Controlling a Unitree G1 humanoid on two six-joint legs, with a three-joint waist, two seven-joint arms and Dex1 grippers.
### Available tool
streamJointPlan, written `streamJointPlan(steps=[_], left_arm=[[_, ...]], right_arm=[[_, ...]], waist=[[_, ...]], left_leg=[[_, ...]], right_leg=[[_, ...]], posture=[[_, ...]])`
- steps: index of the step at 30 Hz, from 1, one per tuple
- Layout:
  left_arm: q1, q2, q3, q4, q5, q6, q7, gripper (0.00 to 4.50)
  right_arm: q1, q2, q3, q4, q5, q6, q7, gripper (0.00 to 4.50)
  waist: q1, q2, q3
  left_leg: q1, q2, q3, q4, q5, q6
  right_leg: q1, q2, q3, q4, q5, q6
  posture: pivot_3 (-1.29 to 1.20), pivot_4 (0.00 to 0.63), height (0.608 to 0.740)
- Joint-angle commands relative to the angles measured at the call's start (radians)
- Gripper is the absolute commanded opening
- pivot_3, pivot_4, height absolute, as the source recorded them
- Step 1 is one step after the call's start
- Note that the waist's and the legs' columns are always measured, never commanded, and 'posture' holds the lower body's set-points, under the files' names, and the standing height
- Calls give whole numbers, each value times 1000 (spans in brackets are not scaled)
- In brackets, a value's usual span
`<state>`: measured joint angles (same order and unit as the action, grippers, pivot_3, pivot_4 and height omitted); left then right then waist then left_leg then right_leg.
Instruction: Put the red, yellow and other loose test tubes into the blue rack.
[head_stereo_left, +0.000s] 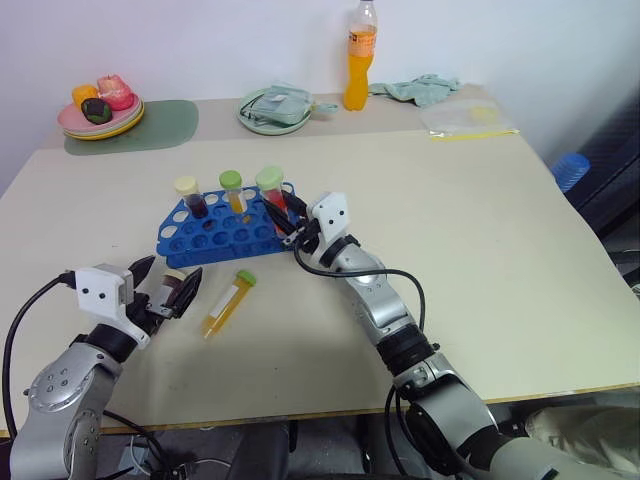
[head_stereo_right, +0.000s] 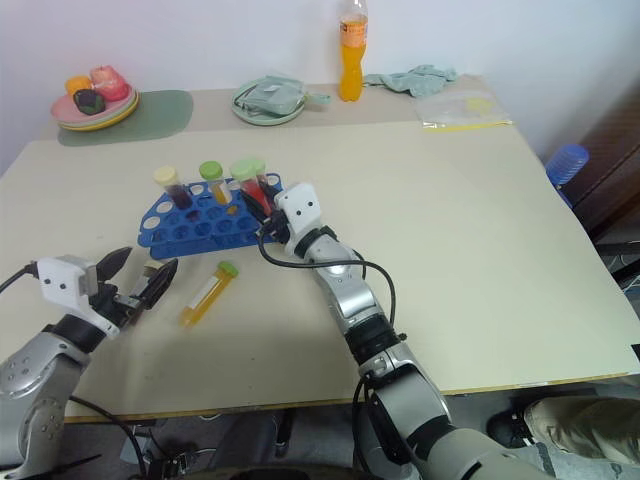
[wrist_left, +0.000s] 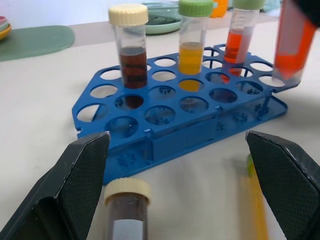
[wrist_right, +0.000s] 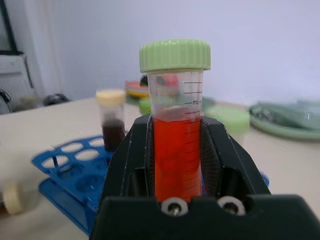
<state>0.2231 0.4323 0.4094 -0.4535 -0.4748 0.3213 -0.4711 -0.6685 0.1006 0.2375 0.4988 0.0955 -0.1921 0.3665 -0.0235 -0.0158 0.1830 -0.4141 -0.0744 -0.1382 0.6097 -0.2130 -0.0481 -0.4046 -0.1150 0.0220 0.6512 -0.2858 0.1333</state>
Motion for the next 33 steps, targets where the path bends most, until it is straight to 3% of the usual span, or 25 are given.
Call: streamJointPlan(steps=[1,19,21,26,30,33], left_arm=[[2,-2,-1,-27,-1,-17,6,4500],[-53,-1,-73,-101,-10,70,79,4500],[-55,1,-65,-112,-20,90,86,4500],[-74,30,-29,-137,-51,152,106,4500],[-101,70,25,-150,-77,230,146,4500],[-123,154,103,-136,-122,392,183,4500]], right_arm=[[-46,25,-19,32,-14,-34,-7,775],[-74,56,-38,128,-29,-83,3,775],[-58,56,-37,95,4,-71,55,1906],[-34,61,-30,-10,14,-82,71,4212],[-12,44,-16,-109,25,-41,98,4212],[11,17,-19,-193,34,6,120,4212]], waist=[[0,0,0],[-14,0,0],[-16,0,0],[-21,0,0],[-21,0,0],[-21,0,0]], left_leg=[[0,0,0,0,0,0],[0,0,-1,-1,0,0],[0,0,-1,0,0,0],[0,0,-1,-1,0,0],[0,0,-1,-1,0,0],[0,0,-1,-1,0,0]], right_leg=[[0,0,0,0,0,0],[0,0,1,1,0,0],[0,0,1,1,0,0],[-1,1,1,2,0,0],[-1,1,1,2,0,0],[-1,1,1,3,0,0]], posture=[[0,150,740],[0,150,740],[0,150,740],[0,150,740],[0,150,740],[0,150,740]])
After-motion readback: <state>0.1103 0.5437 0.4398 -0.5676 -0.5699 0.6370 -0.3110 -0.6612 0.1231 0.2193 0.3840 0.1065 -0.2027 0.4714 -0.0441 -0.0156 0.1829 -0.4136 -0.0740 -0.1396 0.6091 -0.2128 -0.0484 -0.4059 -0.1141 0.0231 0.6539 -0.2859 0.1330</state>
